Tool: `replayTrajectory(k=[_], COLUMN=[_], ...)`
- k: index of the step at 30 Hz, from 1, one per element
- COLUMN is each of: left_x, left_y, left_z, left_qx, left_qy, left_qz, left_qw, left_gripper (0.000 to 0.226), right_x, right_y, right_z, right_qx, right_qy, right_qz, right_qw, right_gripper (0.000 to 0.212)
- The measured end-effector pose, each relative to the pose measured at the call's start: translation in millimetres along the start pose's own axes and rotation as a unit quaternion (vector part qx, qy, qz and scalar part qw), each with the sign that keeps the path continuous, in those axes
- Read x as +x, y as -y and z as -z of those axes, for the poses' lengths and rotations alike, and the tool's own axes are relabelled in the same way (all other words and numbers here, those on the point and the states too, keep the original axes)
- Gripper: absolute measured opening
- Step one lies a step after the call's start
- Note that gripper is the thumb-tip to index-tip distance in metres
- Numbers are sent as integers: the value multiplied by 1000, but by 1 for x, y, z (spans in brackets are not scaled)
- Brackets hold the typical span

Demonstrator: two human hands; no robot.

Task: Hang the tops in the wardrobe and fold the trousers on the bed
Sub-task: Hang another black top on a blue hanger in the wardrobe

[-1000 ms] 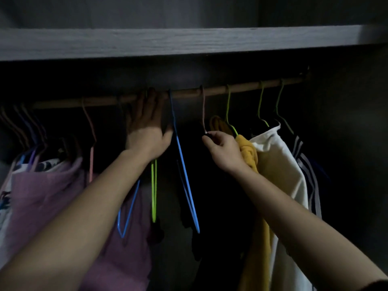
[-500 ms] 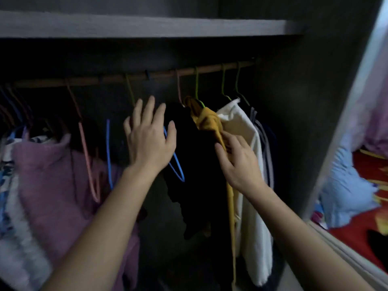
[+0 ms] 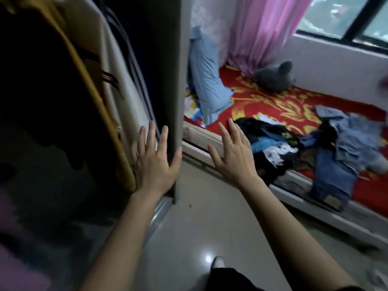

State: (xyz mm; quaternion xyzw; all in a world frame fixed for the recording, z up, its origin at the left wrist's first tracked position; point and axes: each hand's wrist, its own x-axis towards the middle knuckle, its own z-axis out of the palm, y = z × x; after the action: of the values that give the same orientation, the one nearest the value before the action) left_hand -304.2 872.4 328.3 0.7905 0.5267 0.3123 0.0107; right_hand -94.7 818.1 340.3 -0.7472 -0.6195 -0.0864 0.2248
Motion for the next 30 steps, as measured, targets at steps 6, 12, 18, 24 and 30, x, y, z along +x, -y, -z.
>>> replayTrajectory(k=[6, 12, 18, 24, 30], left_x=[-9, -9, -14, 16, 90], left_y=[-96, -232, -351, -406, -407], left_z=[-64, -142, -219, -271, -350], left_qx=[-45, -72, -34, 5, 6], left_qy=[91, 151, 225, 251, 253], left_qz=[-55, -129, -189, -202, -194], left_qw=[993, 977, 955, 947, 948], left_gripper=[71, 72, 70, 68, 72], right_x=[-49, -107, -139, -120, -39], right_y=[-117, -254, -387, -472, -526], right_z=[31, 68, 77, 51, -10], right_qx=[-64, -84, -80, -23, 6], right_qy=[20, 23, 64, 91, 142], right_qz=[-87, -191, -242, -287, -283], right_qw=[994, 978, 965, 953, 948], right_gripper=[71, 75, 80, 79, 80])
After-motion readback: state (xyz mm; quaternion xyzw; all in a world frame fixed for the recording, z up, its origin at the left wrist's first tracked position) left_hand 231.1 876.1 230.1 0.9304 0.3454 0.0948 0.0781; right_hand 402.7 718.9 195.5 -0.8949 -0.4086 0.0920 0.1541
